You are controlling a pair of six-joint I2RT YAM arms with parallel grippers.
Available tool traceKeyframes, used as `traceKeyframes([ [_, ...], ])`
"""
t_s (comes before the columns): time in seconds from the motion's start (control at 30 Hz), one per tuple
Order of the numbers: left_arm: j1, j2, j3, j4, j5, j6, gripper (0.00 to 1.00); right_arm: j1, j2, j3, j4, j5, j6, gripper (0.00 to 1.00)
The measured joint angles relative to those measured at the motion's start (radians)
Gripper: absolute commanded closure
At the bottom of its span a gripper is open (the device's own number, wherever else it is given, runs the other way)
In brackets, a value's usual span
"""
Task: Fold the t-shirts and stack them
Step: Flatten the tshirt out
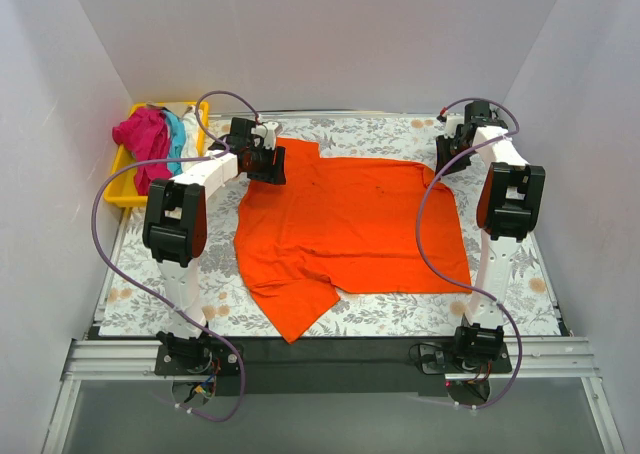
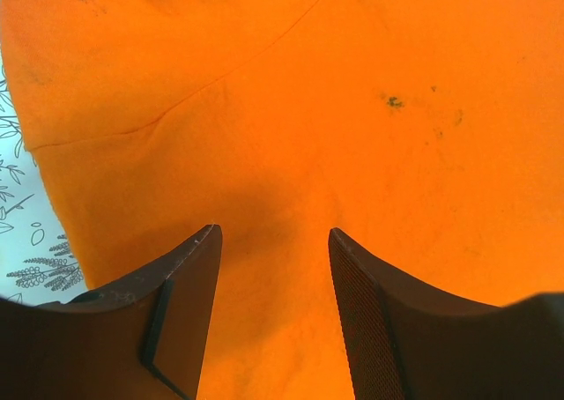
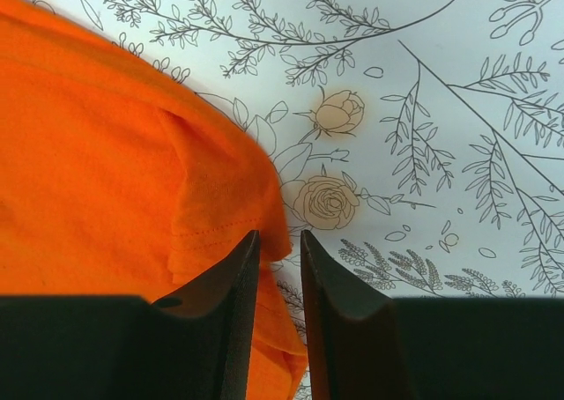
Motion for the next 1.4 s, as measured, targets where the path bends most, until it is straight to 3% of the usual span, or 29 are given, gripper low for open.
traceKeyframes([
  [0.17, 0.0, 0.003, 0.0, 0.0, -0.01, 0.003, 0.51, 0.0, 0.003, -0.005, 0.0, -0.008, -0.002, 0.76],
  [0.47, 0.0, 0.05, 0.0, 0.0, -0.035, 0.006, 0.51, 0.0, 0.016, -0.011, 0.002, 0.013, -0.042, 0.99],
  [0.77, 0.0, 0.087, 0.031, -0.019, -0.073, 0.008, 0.53, 0.013, 0.086, 0.124, -0.012, 0.169, -0.125, 0.99],
  [1.03, 0.003, 0.099, 0.05, -0.021, -0.081, 0.008, 0.53, 0.023, 0.15, 0.195, 0.109, 0.339, -0.241, 0.99],
  [1.17, 0.003, 0.1, 0.051, -0.021, -0.079, 0.007, 0.53, 0.04, 0.161, 0.195, 0.177, 0.381, -0.276, 0.86],
  [1.2, 0.003, 0.101, 0.053, -0.023, -0.079, 0.006, 0.53, 0.044, 0.163, 0.195, 0.195, 0.391, -0.286, 0.69],
  [1.23, 0.003, 0.104, 0.058, -0.026, -0.078, 0.002, 0.53, 0.049, 0.163, 0.195, 0.216, 0.407, -0.292, 0.63],
  [1.27, 0.005, 0.107, 0.064, -0.029, -0.074, -0.001, 0.53, 0.052, 0.163, 0.195, 0.237, 0.42, -0.297, 0.49],
  [1.33, 0.013, 0.109, 0.074, -0.034, -0.059, -0.016, 0.52, 0.056, 0.163, 0.199, 0.271, 0.443, -0.307, 0.41],
  [1.4, 0.029, 0.11, 0.084, -0.039, -0.04, -0.032, 0.52, 0.058, 0.156, 0.197, 0.294, 0.457, -0.314, 0.39],
])
